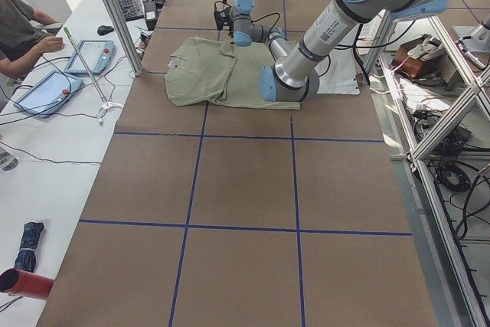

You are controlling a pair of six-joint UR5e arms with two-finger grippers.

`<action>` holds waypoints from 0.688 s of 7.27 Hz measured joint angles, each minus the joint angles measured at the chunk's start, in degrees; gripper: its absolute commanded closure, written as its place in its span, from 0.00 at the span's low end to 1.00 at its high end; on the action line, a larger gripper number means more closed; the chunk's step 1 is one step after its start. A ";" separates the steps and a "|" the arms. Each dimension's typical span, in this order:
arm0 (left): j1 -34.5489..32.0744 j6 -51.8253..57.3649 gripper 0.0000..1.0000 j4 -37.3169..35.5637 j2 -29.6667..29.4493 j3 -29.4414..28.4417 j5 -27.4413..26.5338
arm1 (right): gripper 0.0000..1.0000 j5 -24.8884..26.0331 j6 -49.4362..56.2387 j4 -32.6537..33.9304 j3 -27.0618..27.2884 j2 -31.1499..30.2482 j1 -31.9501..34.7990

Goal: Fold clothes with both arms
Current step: 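Fold the other sleeve across the shirt with the left gripper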

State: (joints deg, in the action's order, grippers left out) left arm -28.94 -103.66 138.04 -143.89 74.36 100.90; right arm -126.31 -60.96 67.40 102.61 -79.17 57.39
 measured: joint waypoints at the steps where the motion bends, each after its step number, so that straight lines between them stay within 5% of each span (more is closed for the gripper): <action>1: -0.24 0.33 0.17 -0.53 7.44 9.12 1.52 | 0.00 2.09 -5.20 -1.77 0.60 0.31 -3.99; 3: -0.73 2.26 0.16 -1.90 18.69 21.29 4.26 | 0.00 14.77 -20.87 -5.02 5.47 0.06 -18.09; 5: -1.80 4.78 0.17 -4.54 24.50 27.01 8.45 | 0.01 25.41 -34.32 -5.07 11.48 -2.61 -31.68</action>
State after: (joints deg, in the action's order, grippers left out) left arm -30.74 -98.88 133.50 -119.40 101.37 109.35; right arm -100.90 -95.28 62.33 114.09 -81.78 25.71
